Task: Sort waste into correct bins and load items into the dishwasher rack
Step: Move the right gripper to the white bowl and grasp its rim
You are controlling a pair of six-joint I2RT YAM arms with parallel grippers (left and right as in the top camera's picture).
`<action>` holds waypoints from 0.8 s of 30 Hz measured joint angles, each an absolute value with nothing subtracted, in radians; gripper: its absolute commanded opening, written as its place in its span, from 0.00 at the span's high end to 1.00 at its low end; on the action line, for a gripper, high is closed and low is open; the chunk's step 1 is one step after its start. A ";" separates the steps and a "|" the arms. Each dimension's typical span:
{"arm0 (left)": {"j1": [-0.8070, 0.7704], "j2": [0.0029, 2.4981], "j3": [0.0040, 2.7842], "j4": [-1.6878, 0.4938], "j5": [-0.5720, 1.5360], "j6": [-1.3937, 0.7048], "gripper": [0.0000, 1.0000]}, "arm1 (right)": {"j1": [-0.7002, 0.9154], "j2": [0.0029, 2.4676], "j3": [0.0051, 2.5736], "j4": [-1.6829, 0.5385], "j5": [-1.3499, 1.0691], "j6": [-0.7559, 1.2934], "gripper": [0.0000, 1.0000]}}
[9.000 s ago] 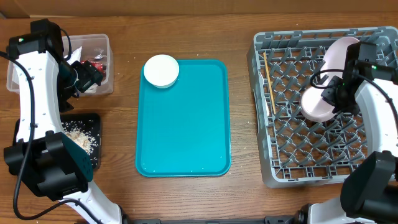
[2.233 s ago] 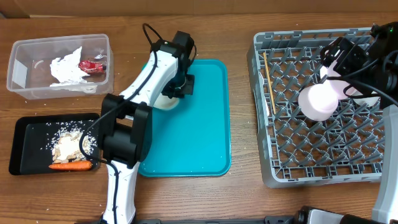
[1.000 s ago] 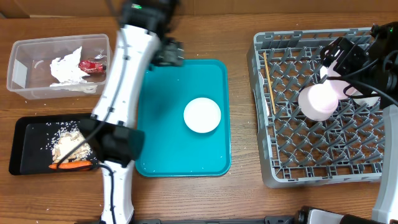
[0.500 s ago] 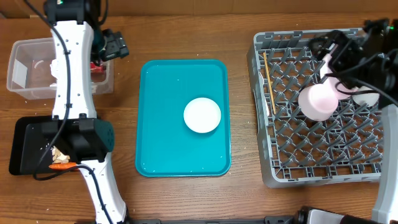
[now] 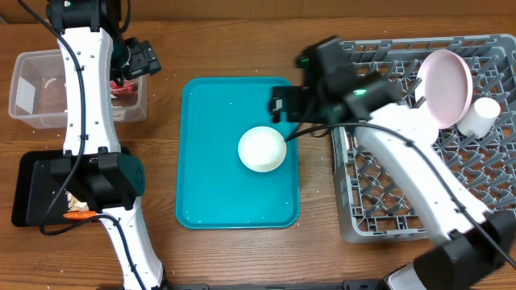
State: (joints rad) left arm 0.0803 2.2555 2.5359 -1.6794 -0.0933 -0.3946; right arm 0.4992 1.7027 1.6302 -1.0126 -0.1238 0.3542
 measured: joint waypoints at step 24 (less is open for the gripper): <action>0.080 2.255 2.536 -1.679 -0.093 -0.395 0.00 | 0.819 2.076 1.631 -0.958 -0.026 0.313 0.52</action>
State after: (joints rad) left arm 0.0803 2.2555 2.5359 -1.6794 -0.0929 -0.3946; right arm 0.8192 2.0758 1.6306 -0.9577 -0.0257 0.3130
